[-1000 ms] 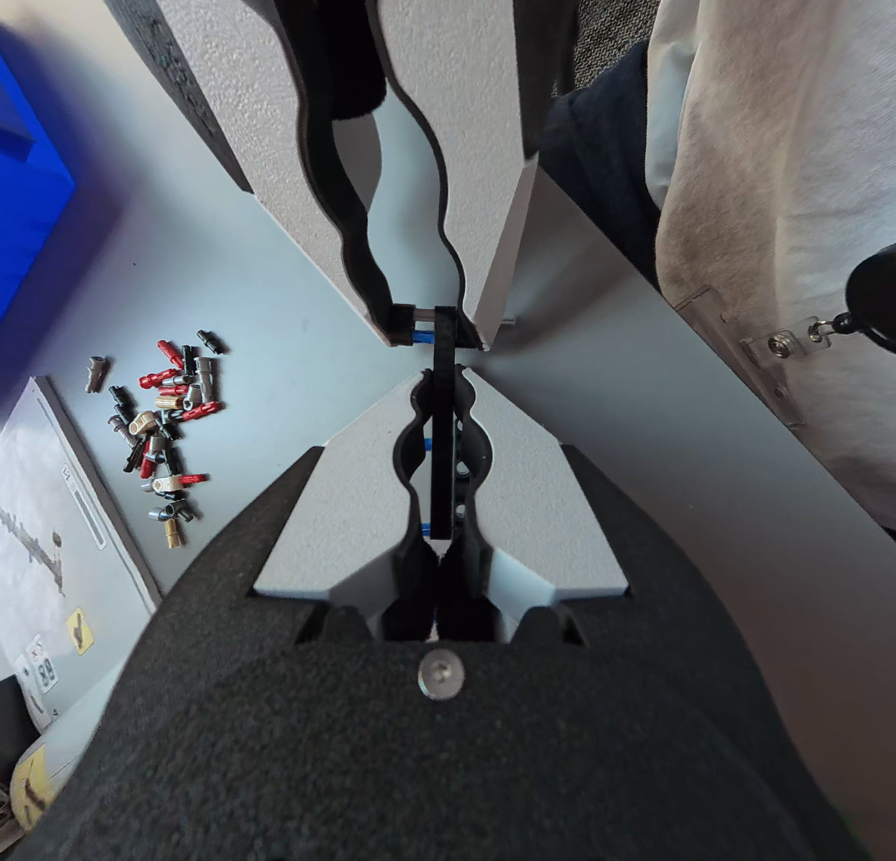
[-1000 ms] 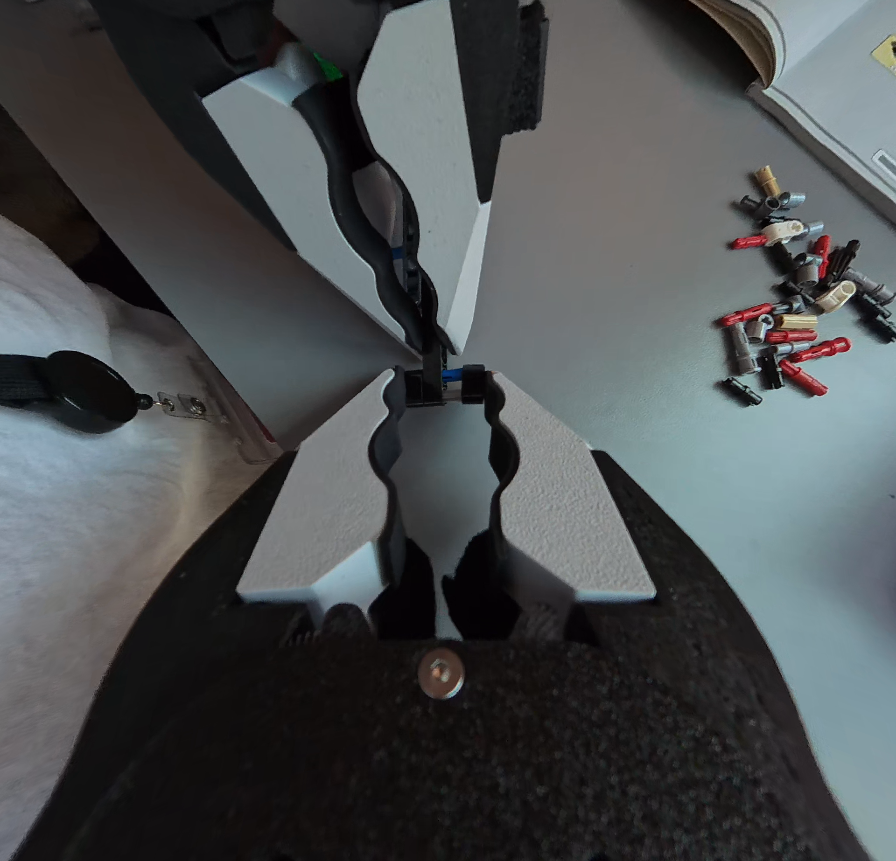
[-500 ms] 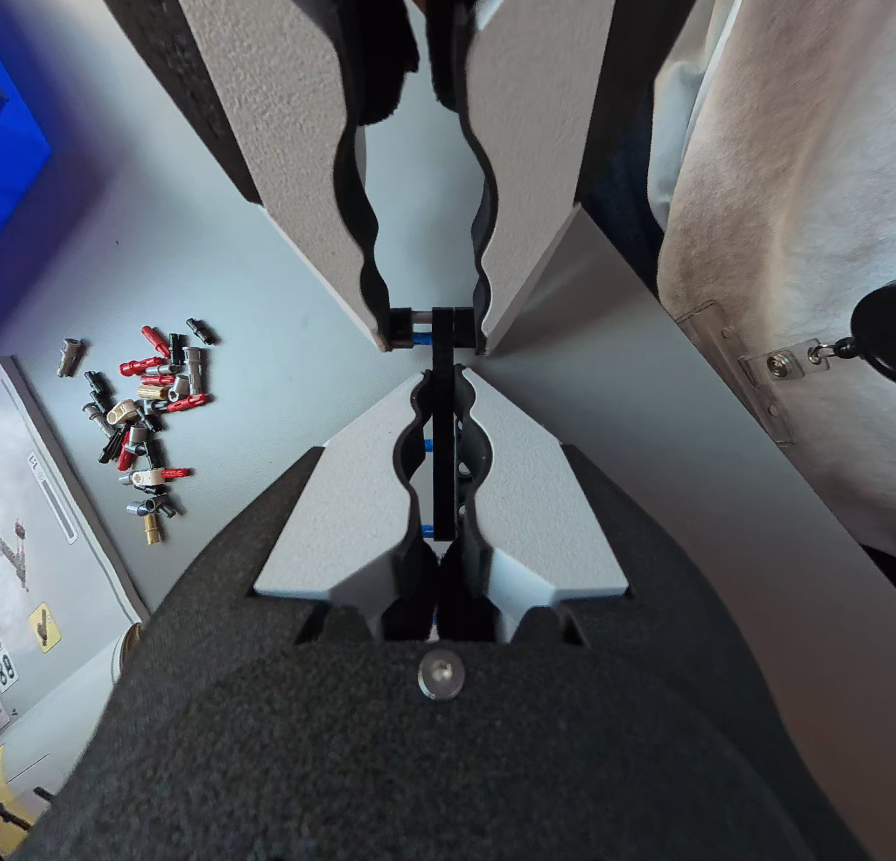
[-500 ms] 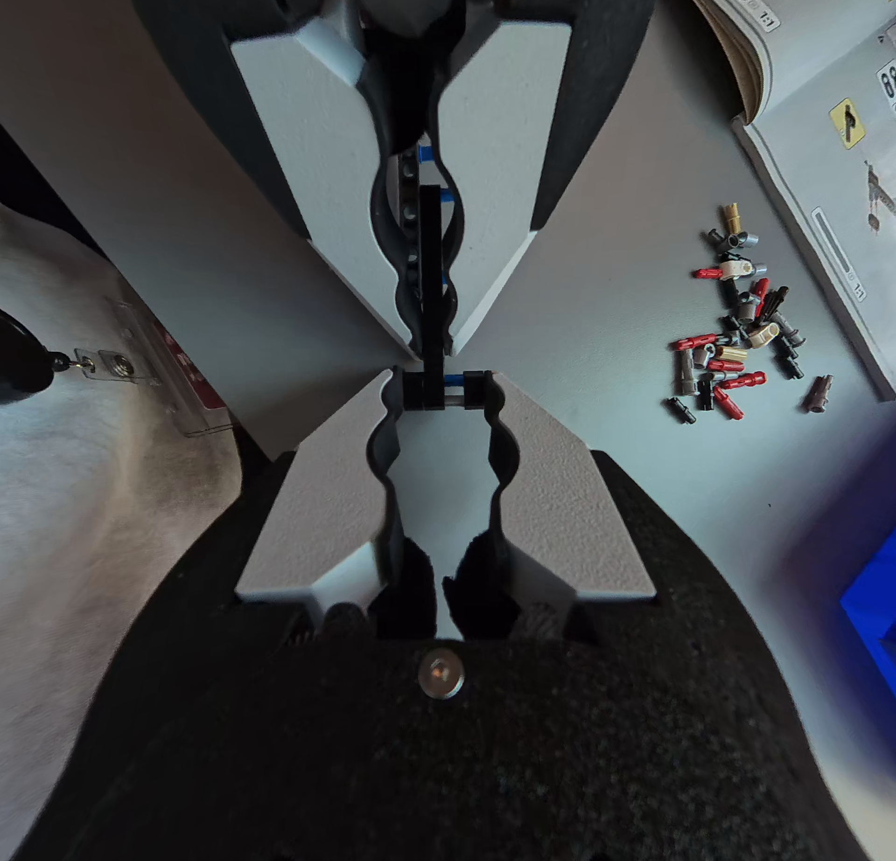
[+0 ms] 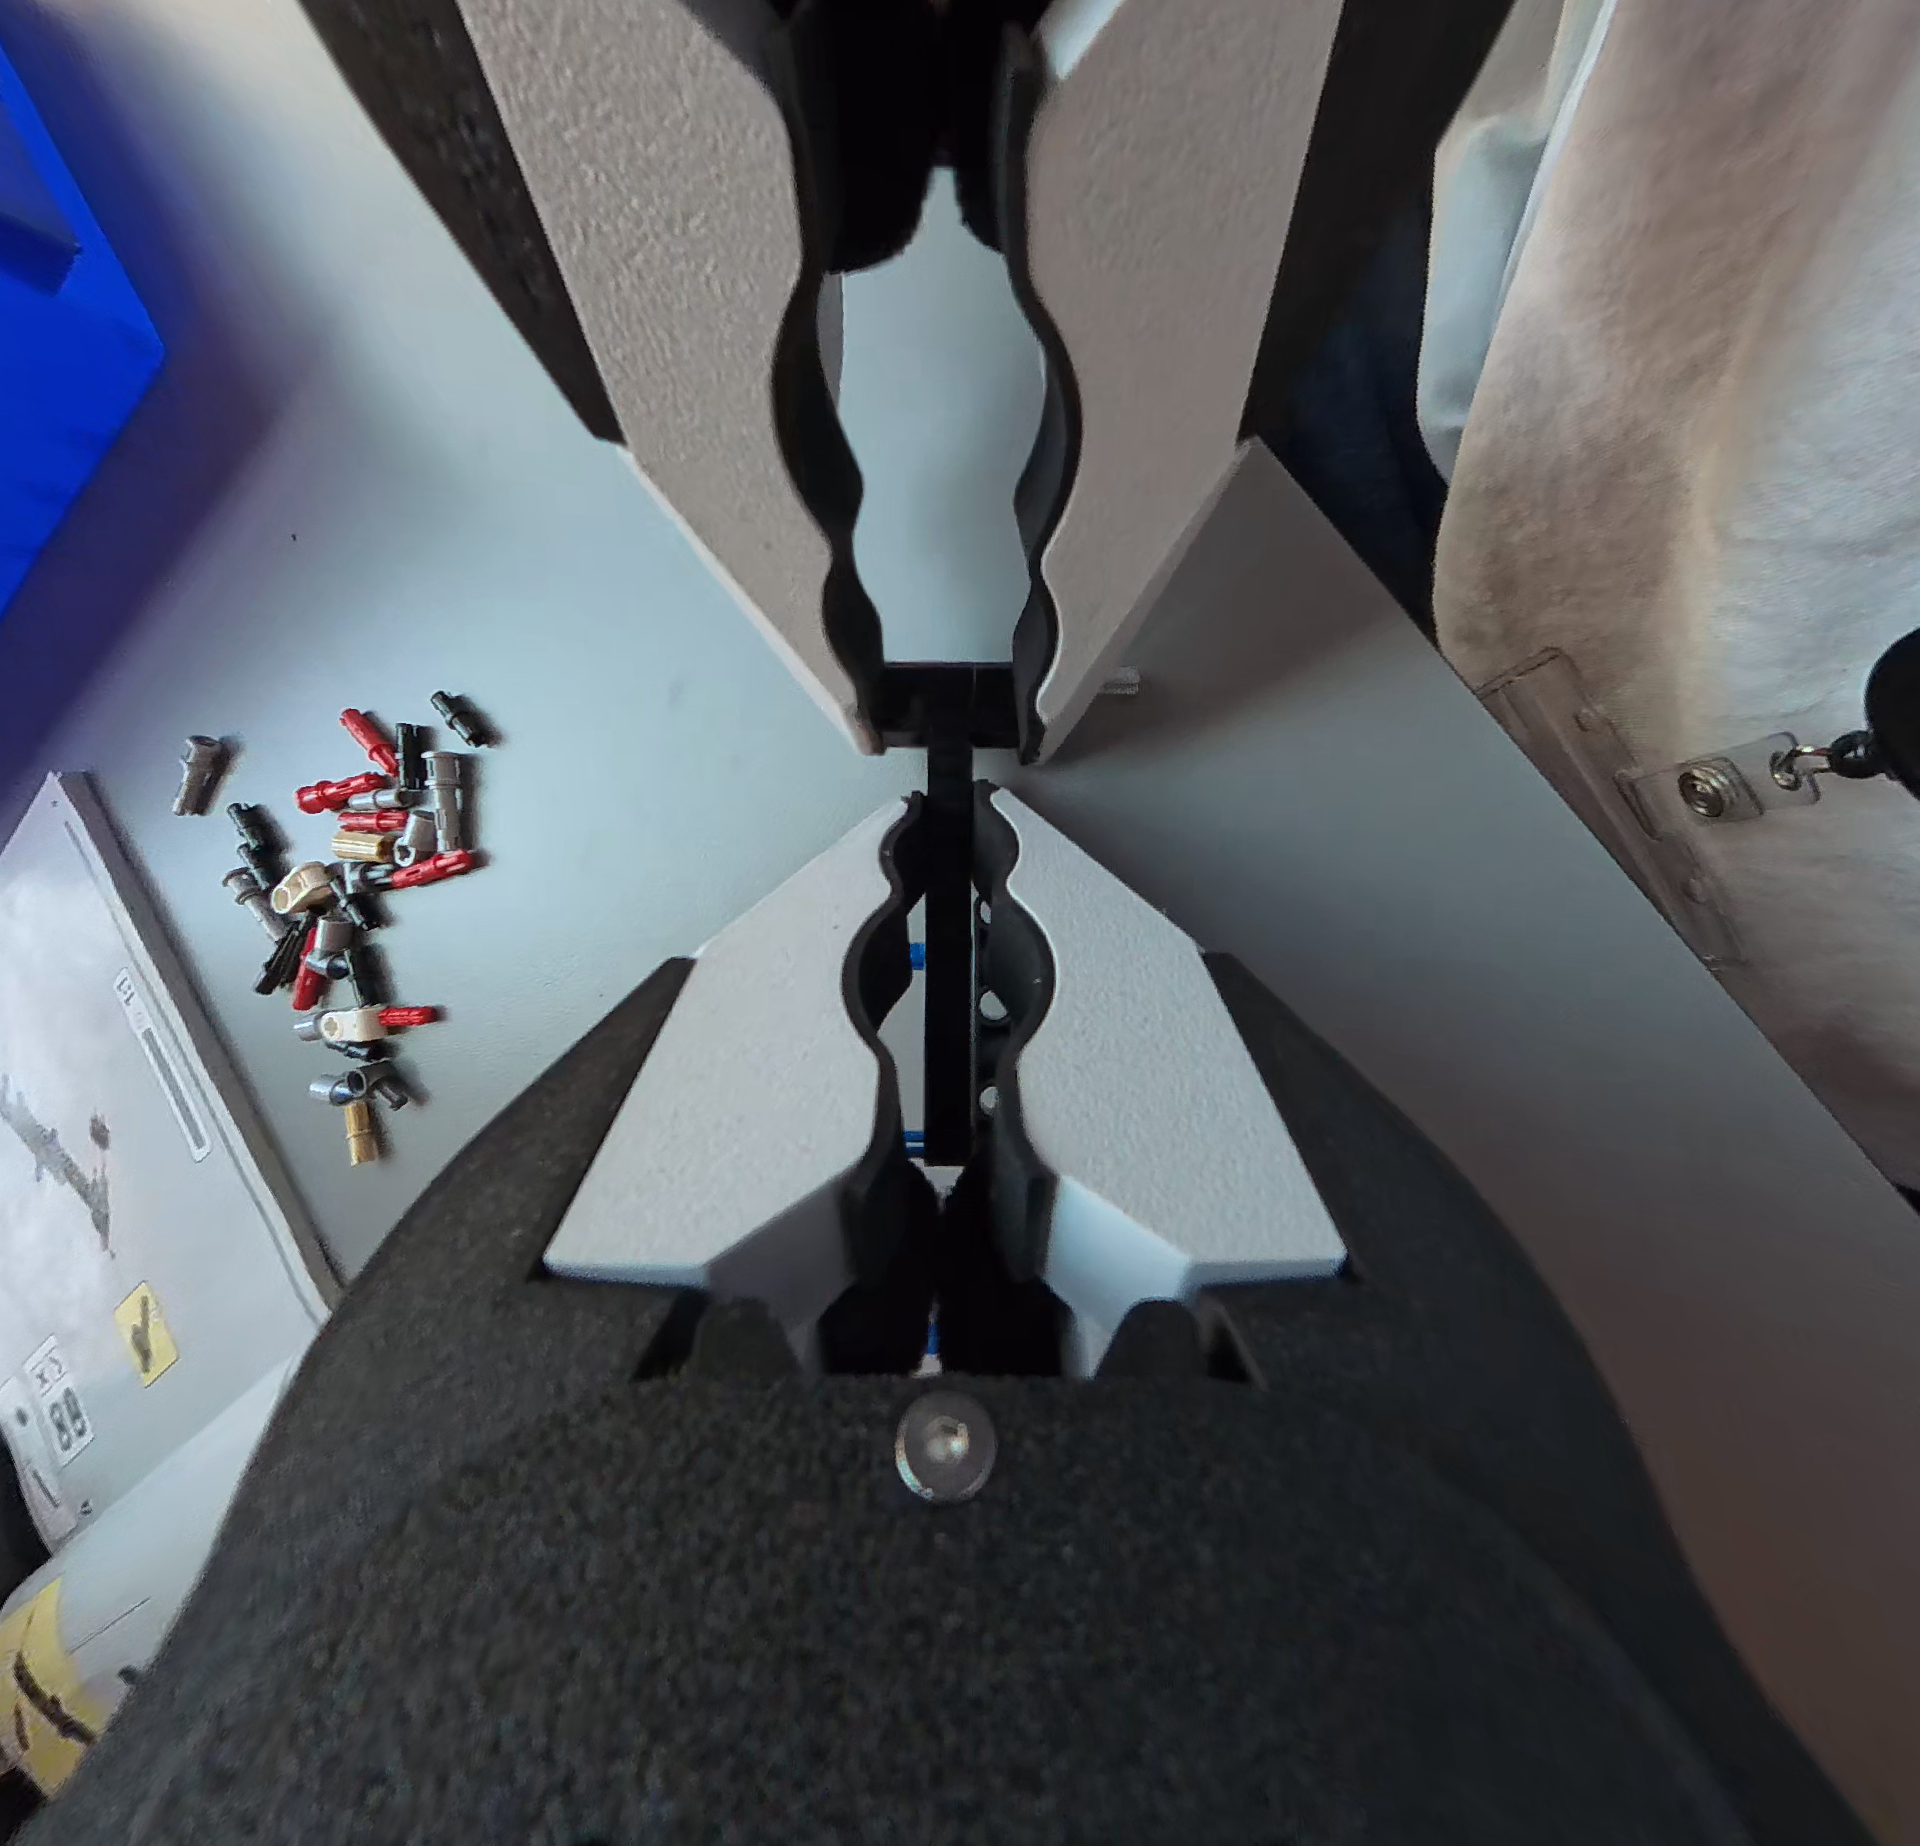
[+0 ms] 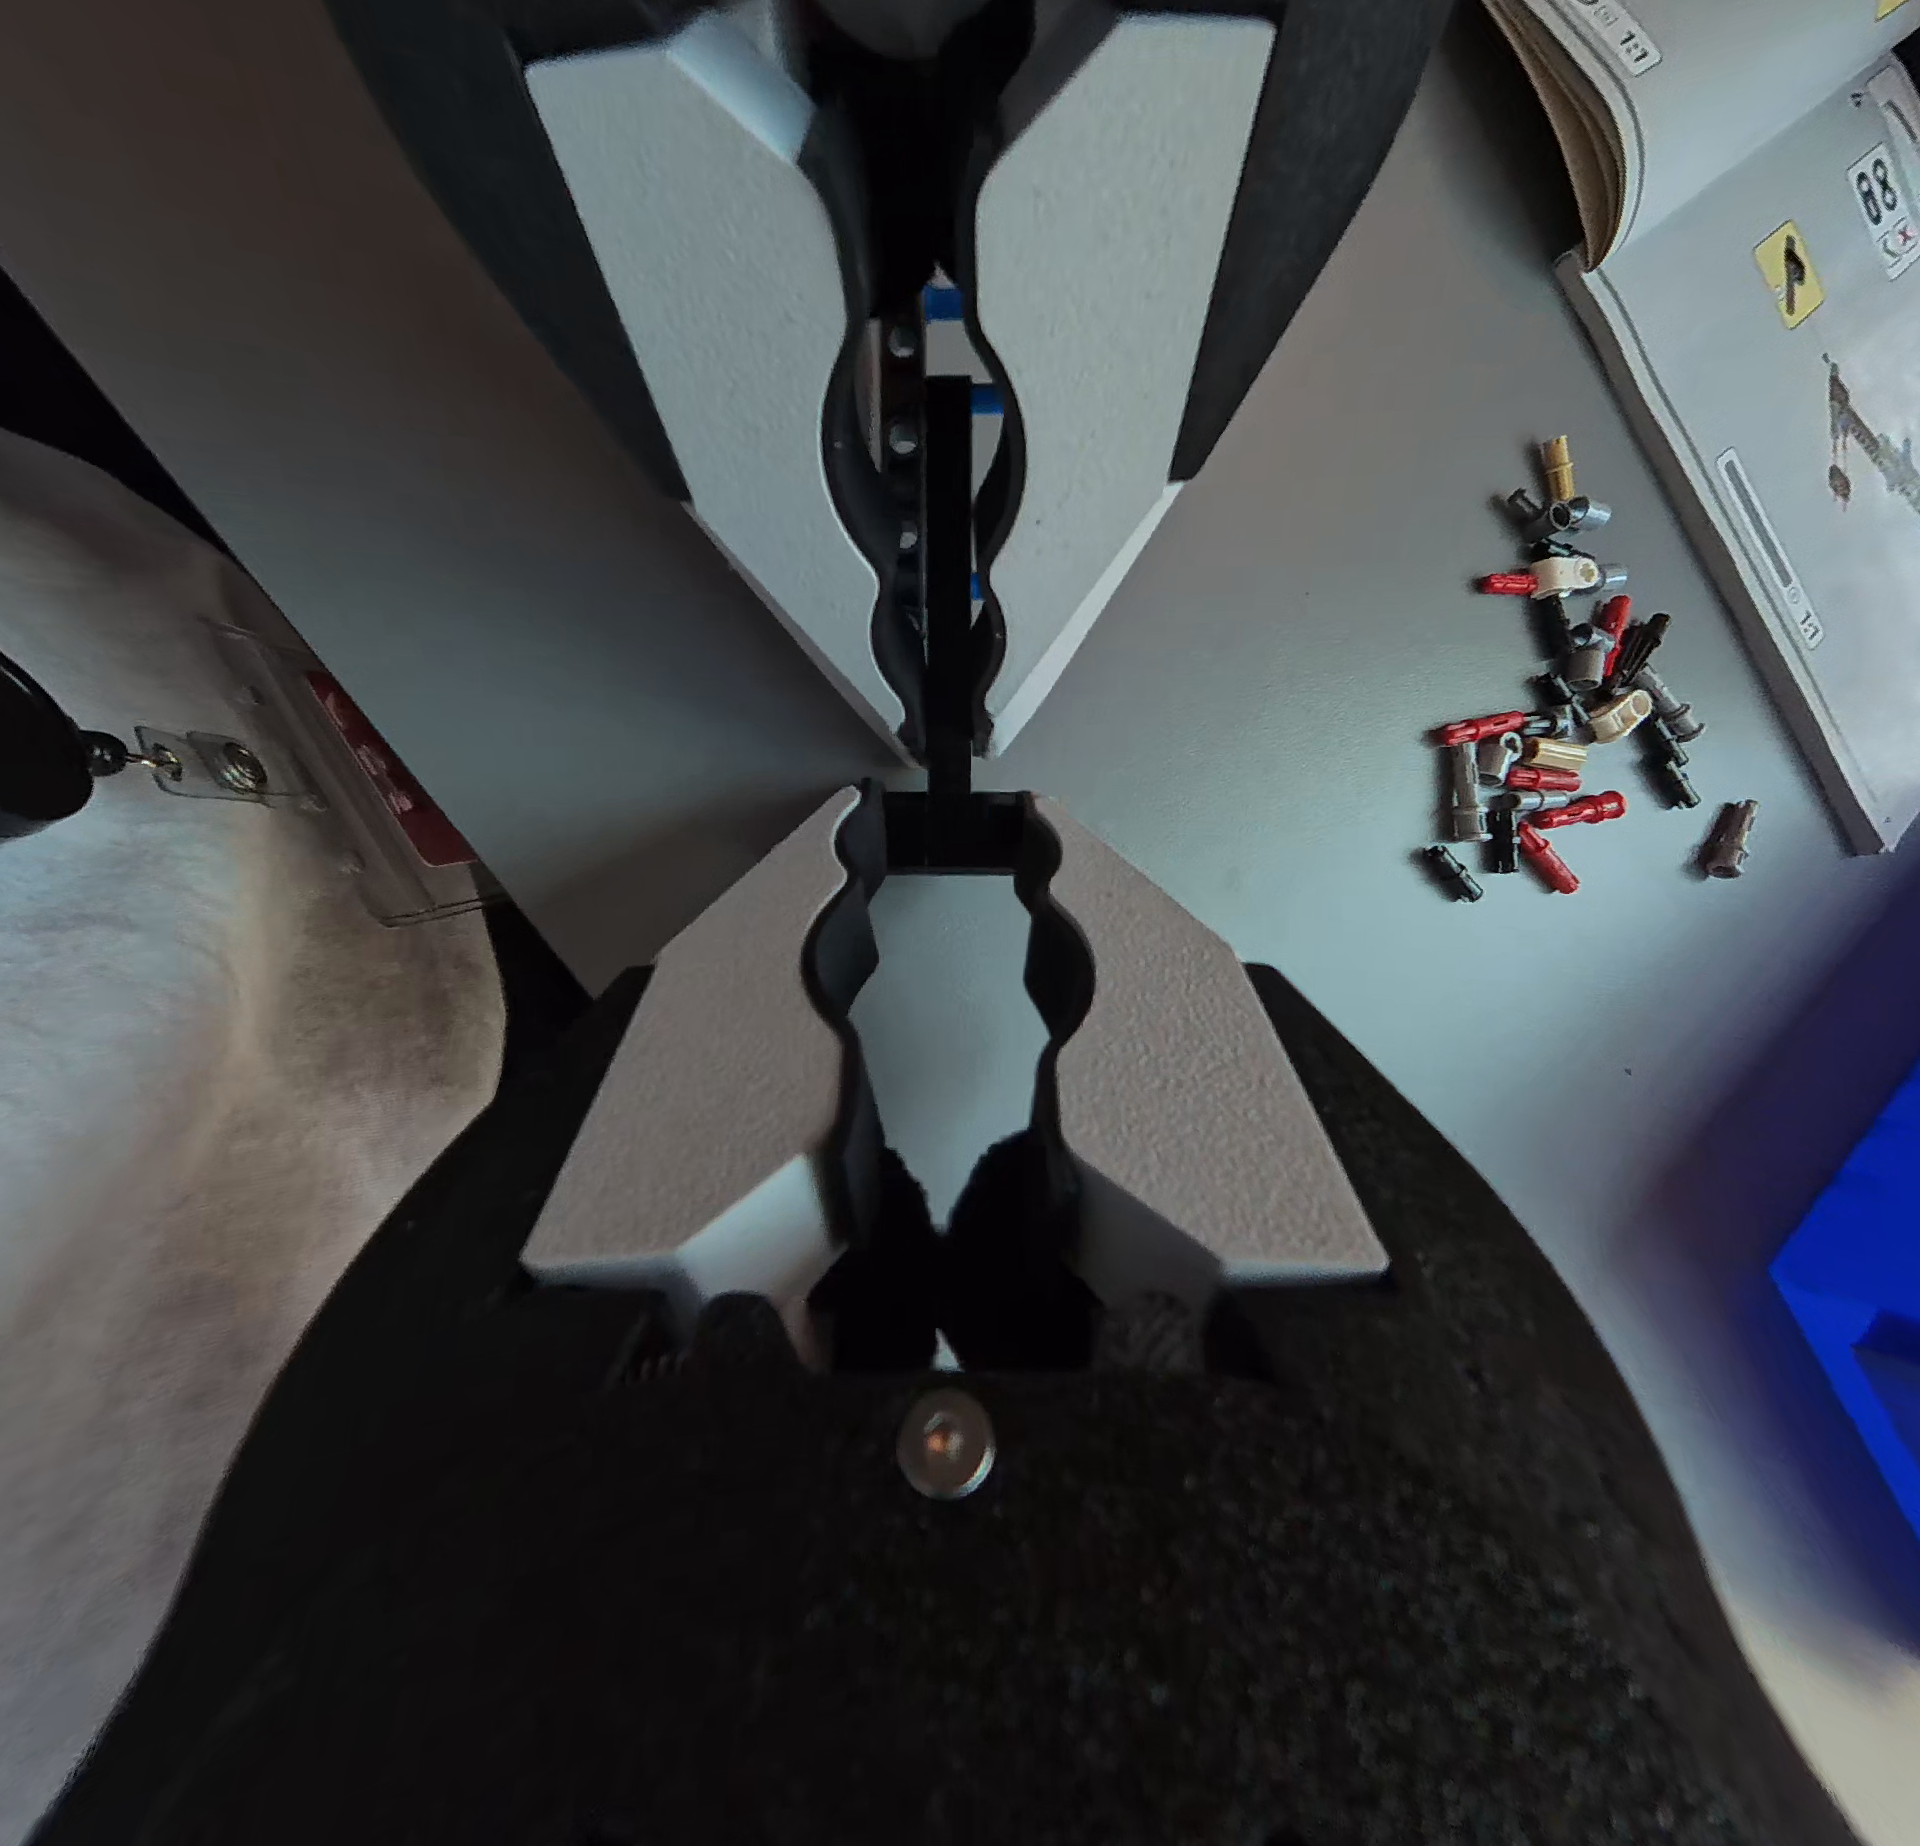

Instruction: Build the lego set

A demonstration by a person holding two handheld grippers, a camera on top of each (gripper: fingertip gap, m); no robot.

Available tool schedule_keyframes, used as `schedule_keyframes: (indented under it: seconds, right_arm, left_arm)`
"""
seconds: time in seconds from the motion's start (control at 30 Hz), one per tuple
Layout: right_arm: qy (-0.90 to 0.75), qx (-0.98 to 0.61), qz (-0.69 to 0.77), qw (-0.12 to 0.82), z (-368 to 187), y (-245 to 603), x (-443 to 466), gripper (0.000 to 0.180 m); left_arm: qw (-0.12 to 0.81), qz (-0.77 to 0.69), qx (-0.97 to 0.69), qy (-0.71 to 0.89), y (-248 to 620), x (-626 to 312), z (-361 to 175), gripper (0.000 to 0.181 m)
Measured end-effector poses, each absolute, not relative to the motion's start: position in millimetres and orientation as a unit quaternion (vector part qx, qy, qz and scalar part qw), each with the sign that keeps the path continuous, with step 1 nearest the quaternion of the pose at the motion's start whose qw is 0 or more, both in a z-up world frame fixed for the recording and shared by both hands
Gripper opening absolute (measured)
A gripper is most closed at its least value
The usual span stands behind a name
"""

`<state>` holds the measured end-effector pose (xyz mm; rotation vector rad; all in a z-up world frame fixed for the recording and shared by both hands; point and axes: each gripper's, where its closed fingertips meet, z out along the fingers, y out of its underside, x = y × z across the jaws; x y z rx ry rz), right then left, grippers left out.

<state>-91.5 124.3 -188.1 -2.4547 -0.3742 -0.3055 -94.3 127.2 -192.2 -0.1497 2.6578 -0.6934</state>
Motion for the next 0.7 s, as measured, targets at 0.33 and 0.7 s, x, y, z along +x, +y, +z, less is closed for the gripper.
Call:
schedule_keyframes:
  seconds: [0.33, 0.7]
  right_arm:
    - [-0.139, -0.926, -0.084, 0.34, -185, 123, -93, 0.025]
    - [-0.069, -0.912, 0.019, 0.403, -175, 119, -90, 0.038]
  left_arm:
    - [0.202, -0.258, -0.049, 0.944, 126, -94, -192, 0.006]
    - [0.178, -0.254, -0.023, 0.951, 124, -92, -192, 0.007]
